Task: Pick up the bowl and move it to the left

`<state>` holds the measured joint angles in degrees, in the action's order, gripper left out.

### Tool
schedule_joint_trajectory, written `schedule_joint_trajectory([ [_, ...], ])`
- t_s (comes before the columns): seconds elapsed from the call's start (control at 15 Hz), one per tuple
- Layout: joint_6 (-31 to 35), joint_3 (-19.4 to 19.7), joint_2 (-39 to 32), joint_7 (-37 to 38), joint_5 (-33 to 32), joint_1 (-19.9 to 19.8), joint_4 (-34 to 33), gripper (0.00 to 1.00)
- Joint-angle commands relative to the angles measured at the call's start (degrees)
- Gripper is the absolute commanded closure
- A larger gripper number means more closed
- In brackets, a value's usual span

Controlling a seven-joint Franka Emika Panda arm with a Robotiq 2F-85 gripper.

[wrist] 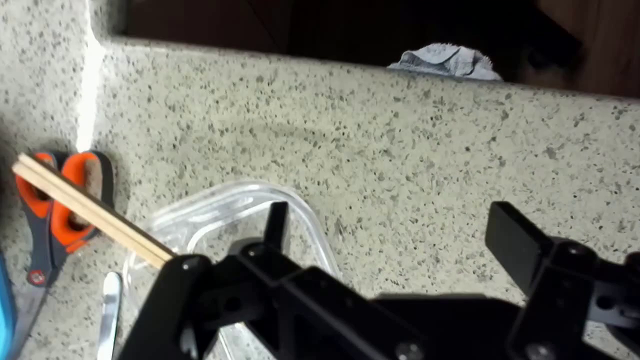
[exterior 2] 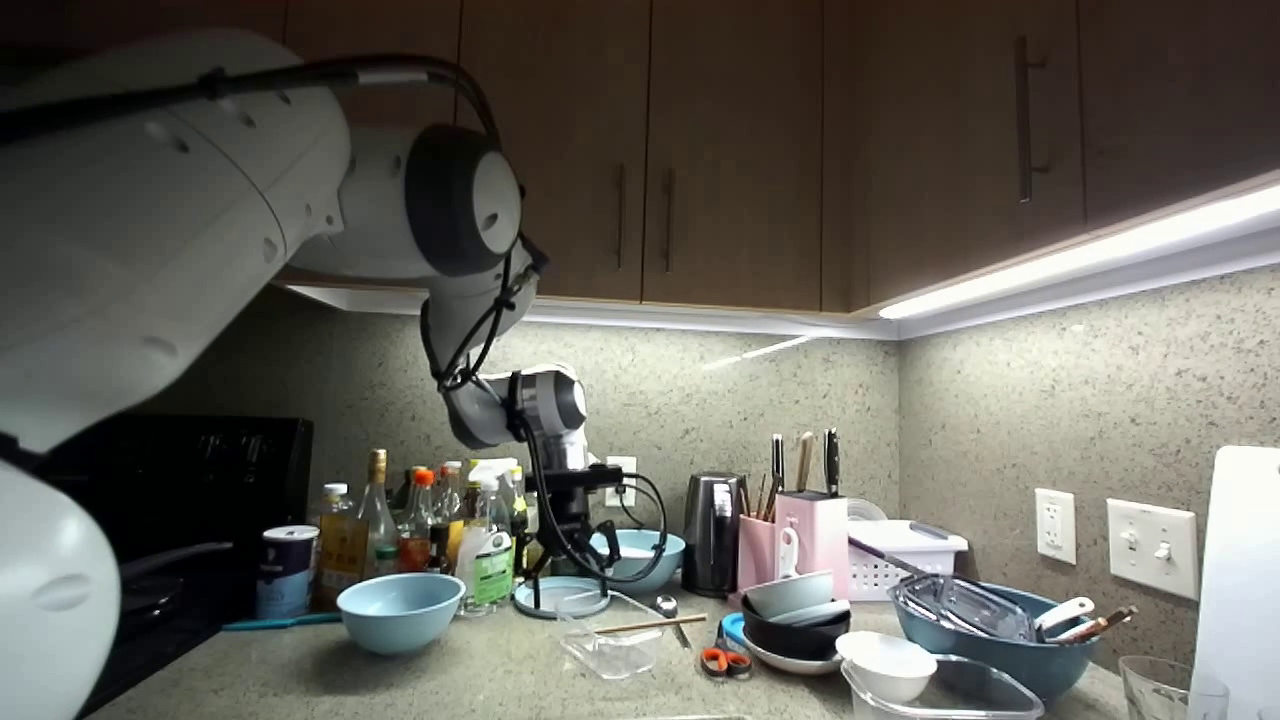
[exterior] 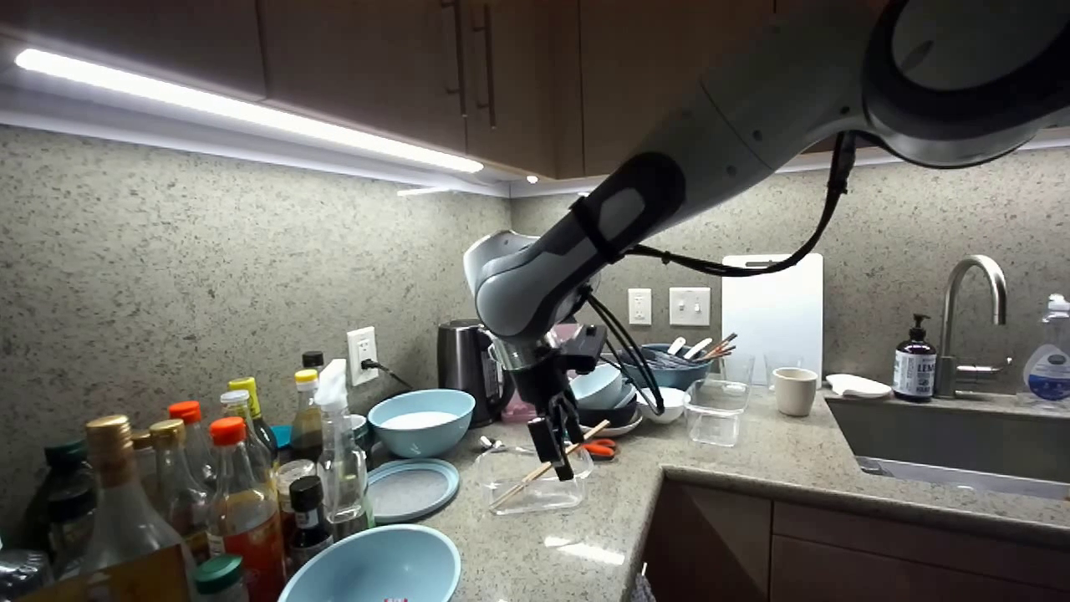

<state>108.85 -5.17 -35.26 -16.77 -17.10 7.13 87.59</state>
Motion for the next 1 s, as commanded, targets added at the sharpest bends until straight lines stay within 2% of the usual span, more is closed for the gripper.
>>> schedule_joint_trajectory([
  [0.0,-1.65,-0.44,-6.93,-6.56,-4.50,2.89,-8.67,0.00],
  [0.27,-2.41,0.03,-11.99,-11.72,-8.52,5.74,-15.30,0.00],
  [0.33,-0.79,-0.24,-10.01,-8.26,-6.62,5.33,-11.84,0.00],
  [0.6,-1.32,0.07,-12.02,-9.84,-7.36,5.92,-14.69,0.00],
  [0.93,0.55,0.63,-16.41,-11.49,-7.40,4.84,-16.96,0.00],
])
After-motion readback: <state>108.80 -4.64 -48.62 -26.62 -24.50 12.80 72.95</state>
